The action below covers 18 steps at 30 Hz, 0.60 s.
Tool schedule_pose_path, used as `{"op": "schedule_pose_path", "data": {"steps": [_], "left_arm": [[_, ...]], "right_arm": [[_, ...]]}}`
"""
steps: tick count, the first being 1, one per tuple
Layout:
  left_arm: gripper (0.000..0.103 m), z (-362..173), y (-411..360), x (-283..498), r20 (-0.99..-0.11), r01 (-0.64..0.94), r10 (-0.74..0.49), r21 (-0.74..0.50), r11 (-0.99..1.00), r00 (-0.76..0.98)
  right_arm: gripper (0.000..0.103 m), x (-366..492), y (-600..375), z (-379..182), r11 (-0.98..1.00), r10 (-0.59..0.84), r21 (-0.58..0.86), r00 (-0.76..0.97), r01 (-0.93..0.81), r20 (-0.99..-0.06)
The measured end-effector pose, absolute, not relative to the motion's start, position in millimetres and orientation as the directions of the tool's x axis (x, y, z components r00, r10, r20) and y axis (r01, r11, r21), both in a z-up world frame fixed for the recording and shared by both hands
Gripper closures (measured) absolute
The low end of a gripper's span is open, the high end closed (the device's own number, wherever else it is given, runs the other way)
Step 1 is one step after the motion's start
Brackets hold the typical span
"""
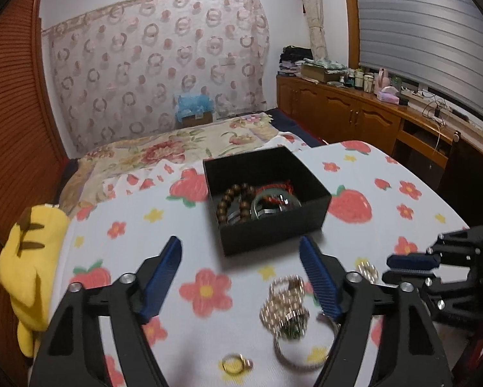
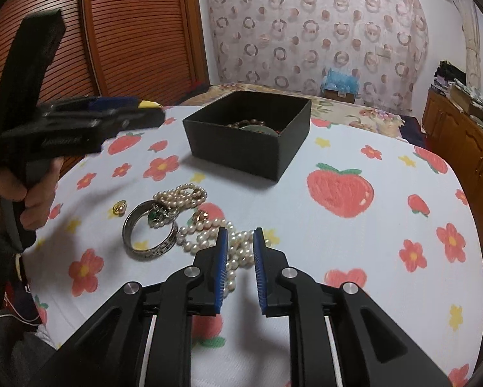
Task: Organize jewelry
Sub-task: 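Withdraw both grippers from the box back over the jewelry pile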
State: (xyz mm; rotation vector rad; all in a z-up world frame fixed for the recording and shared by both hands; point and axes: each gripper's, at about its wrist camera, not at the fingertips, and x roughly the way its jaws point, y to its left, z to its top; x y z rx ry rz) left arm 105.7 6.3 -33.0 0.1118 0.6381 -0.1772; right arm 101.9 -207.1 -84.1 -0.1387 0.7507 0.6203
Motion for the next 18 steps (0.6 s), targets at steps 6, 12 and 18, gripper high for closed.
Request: {"op": "schedule_pose_path", "data": {"steps": [6, 12, 18], "left_arm": [[0.014, -46, 5, 82, -0.620, 0.188, -0.126, 0.036, 0.981, 0.774], [0.013, -61, 0, 65, -0.658, 0.215, -0.147, 0.024, 0.976, 0.739], [0.013, -70, -15, 56, -0.691, 0.254, -0.169, 0.022, 0.967, 0.703]], "right_arm": [[0.071, 84, -211, -85, 0.813, 0.478, 0.093, 0.567, -0.574, -0.671], [0.066, 72, -213, -90, 0.819, 0.460, 0.085, 0.561, -0.567, -0.688], [0.066, 62, -213, -95, 0.819, 0.440, 0.062, 0.556, -0.570, -0.705]]}}
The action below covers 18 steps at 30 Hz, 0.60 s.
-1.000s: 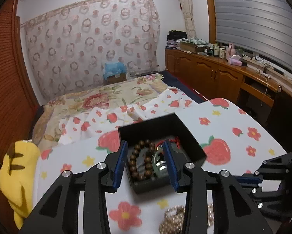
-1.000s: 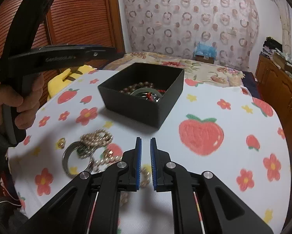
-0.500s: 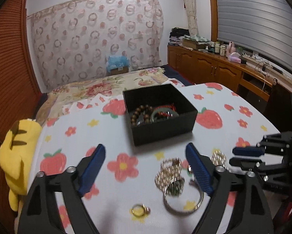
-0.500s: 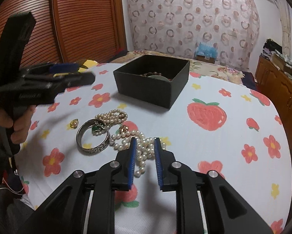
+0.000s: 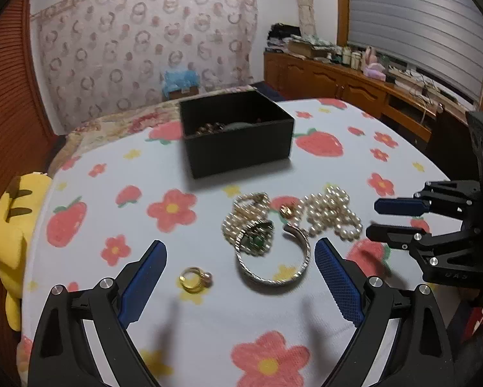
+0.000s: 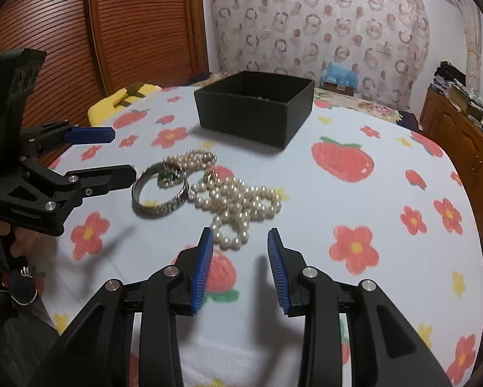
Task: Organize jewelry
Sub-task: 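Withdraw both grippers from the box back over the jewelry pile, then lower the open left gripper around the silver bangle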
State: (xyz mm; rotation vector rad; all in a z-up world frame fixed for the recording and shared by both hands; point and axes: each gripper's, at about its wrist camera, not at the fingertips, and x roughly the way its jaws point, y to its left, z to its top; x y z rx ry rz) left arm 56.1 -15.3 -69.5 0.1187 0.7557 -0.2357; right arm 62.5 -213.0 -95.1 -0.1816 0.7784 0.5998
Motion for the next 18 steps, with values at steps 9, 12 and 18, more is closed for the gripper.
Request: {"op": "schedule_pose_path", "data": {"steps": [9, 12, 18], "left_arm": [[0.028, -83, -34, 64, -0.740, 0.302, -0.189, 0.021, 0.953, 0.646], [0.032, -86, -37, 70, -0.748, 0.298, -0.173, 0.035, 0.954, 0.641], [0.035, -91, -38, 79, -0.767, 0.300, -0.168, 0.034, 0.953, 0.619]], "right_arm": [[0.066, 55, -208, -95, 0.817, 0.424, 0.019, 0.579, -0.576, -0.697], [0.066, 55, -207, -95, 0.816, 0.420, 0.012, 0.579, -0.578, -0.698], [0.066, 57, -207, -96, 0.819, 0.426, 0.029, 0.574, -0.573, -0.700]]}}
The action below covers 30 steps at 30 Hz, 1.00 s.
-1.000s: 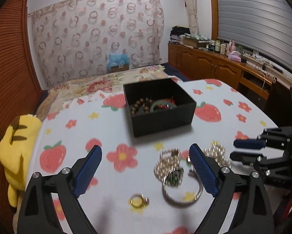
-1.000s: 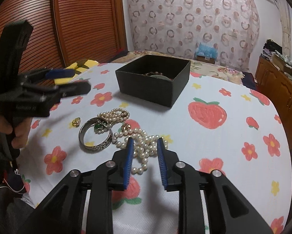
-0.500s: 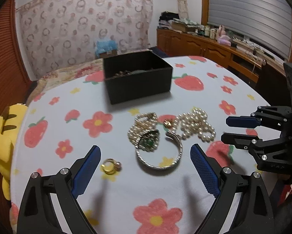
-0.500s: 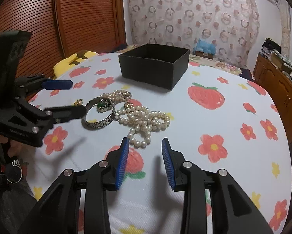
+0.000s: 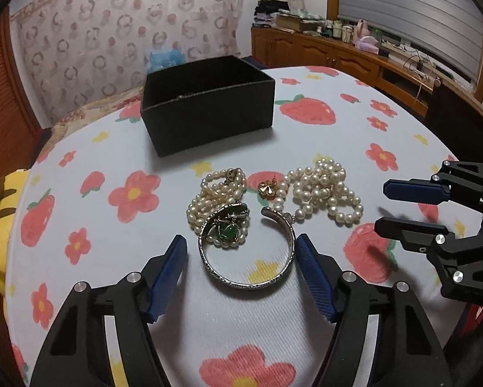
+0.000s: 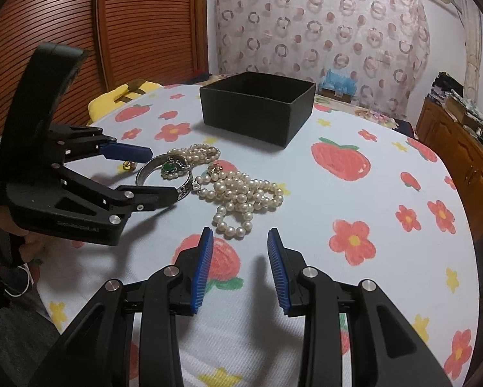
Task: Organize jewelry
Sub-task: 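Lower the open left gripper around the silver bangle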
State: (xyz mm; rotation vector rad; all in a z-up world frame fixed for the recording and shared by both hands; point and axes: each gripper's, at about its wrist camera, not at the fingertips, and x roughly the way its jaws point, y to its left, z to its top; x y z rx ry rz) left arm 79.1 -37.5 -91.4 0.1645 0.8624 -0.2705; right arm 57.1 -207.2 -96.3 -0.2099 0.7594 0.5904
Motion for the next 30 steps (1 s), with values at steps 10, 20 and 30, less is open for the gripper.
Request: {"op": "schedule_pose_path", "data": {"steps": [10, 20, 30], "left_arm": [[0.045, -94, -42, 77, -0.767, 0.318, -0.180, 0.033, 0.947, 0.615], [0.045, -75, -31, 52, -0.707, 0.293, -0.207, 0.000, 0.956, 0.676], [0.045, -61, -15, 39, -0.664, 0.275, -0.243, -0.058, 0.960, 0.707]], "right_arm": [[0.066, 61, -210, -99, 0.819, 0.428, 0.042, 0.561, -0.572, -0.708], [0.066, 61, -209, -99, 0.819, 0.428, 0.042, 0.560, -0.573, -0.710], [0.066, 62, -209, -103, 0.828, 0.403, 0.022, 0.568, -0.561, -0.717]]}}
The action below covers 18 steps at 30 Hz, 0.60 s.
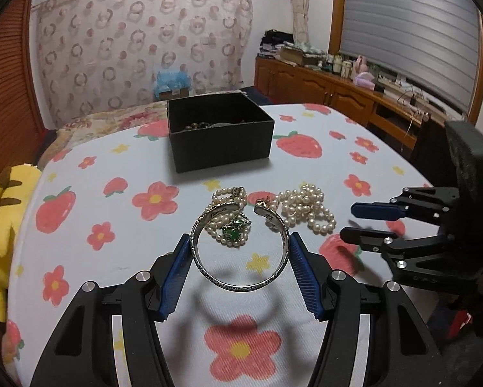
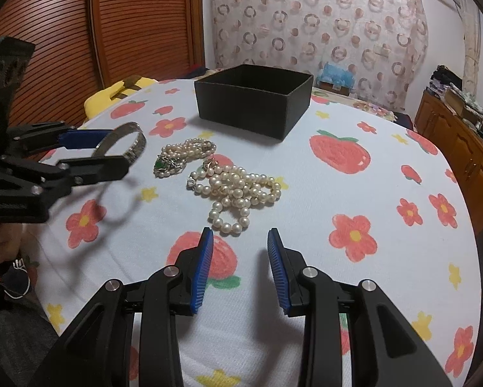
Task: Organize jewelry
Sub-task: 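Lower the open left gripper around the silver bangle, then close the right gripper on the pearl necklace and lift it while the left gripper holds the silver bangle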
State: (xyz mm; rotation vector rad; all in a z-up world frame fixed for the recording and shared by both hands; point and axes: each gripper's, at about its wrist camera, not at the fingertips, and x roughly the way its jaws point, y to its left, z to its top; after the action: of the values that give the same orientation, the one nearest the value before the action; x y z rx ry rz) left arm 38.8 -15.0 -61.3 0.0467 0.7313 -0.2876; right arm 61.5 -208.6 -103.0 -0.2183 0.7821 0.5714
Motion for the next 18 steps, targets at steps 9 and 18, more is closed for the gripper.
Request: {"op": "schedule_pose_path", "data": {"steps": [9, 18], "left_arm": [[0.045, -57, -11, 29, -0.644, 0.273, -0.247, -0.061, 0.960, 0.724], [0.045, -54, -5, 22, -0.625, 0.267, -0.252, -0.072, 0.961, 0.738]], "right_arm": [[0.077, 70, -196, -95, 0.831, 0.357, -0.046, 0.594, -0.555, -0.721], [0.084, 92, -189, -101, 0.823, 0.345, -0.026, 0.537, -0.567, -0.770]]}}
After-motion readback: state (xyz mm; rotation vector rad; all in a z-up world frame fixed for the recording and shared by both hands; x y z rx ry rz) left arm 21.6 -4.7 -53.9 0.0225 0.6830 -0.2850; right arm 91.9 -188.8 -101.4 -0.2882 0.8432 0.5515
